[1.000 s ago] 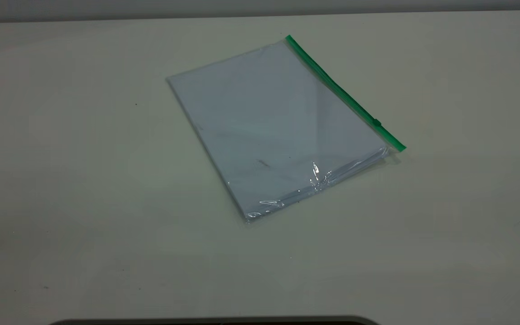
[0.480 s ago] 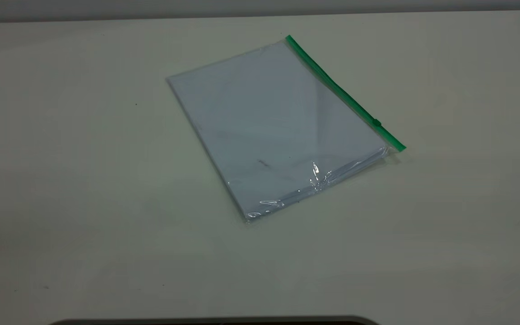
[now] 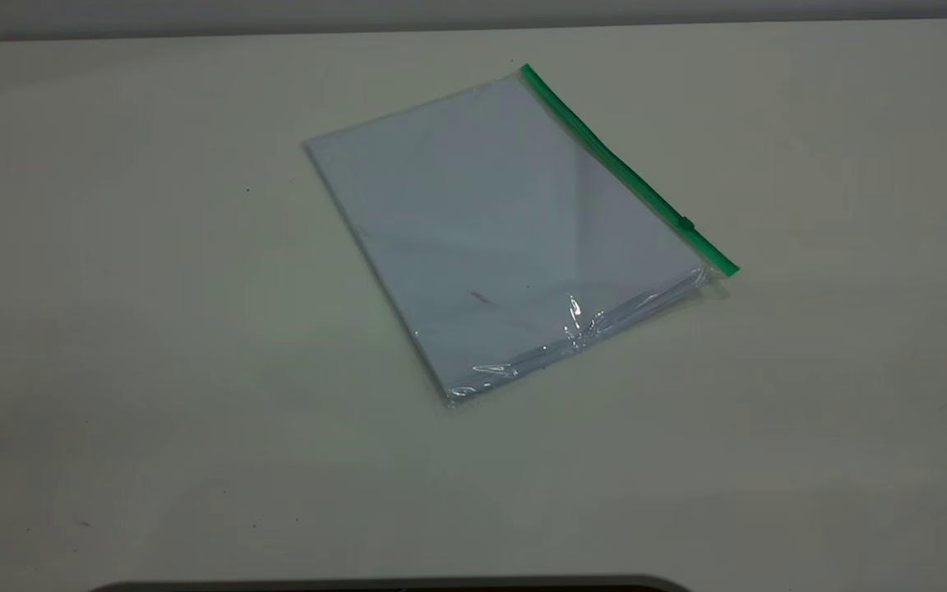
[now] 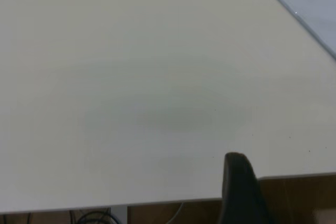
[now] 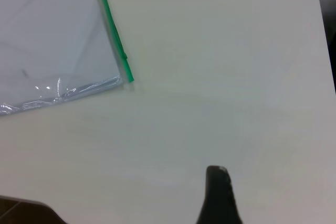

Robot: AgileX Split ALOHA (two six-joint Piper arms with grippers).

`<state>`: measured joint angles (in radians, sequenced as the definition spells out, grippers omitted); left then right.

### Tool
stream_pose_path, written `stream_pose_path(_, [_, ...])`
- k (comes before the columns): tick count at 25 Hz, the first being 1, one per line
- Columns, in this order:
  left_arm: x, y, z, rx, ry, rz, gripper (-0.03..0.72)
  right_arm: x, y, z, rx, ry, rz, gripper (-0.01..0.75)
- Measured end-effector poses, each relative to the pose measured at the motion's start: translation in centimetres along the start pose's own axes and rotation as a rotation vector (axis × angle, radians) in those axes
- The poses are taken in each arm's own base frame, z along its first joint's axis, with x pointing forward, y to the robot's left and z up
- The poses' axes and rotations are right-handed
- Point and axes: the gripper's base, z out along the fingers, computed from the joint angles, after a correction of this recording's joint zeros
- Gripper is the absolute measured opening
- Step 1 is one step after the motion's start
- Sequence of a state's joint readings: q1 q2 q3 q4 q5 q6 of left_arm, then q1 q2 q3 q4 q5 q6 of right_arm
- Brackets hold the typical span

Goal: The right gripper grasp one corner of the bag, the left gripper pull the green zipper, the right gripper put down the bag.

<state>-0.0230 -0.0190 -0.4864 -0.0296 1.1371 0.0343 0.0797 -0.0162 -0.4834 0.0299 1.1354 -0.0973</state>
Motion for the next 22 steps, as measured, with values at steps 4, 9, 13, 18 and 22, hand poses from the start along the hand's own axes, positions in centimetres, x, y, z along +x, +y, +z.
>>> stream_pose_path(4, [0.0,0.0,0.0,0.000,0.000,0.000,0.486,0.0,0.0,0.0,0.000,0.000,0.000,0.591])
stream_pose_path(9, [0.0,0.0,0.0,0.000,0.000,0.000,0.486,0.0,0.0,0.0,0.000,0.000,0.000,0.591])
stream_pose_path(13, [0.0,0.5,0.0,-0.055,-0.005,0.009,0.486,0.0,0.0,0.0,0.000,-0.002,0.015,0.591])
stream_pose_path(18, [-1.9,1.2,-0.4,-0.131,-0.037,-0.039,0.532,-0.7,0.0,-0.4,0.001,-0.039,0.053,0.591])
stream_pose_path(22, [-4.5,1.4,0.7,-0.141,0.054,-0.033,0.595,-2.5,-0.1,0.3,-0.016,-0.004,0.071,0.591])
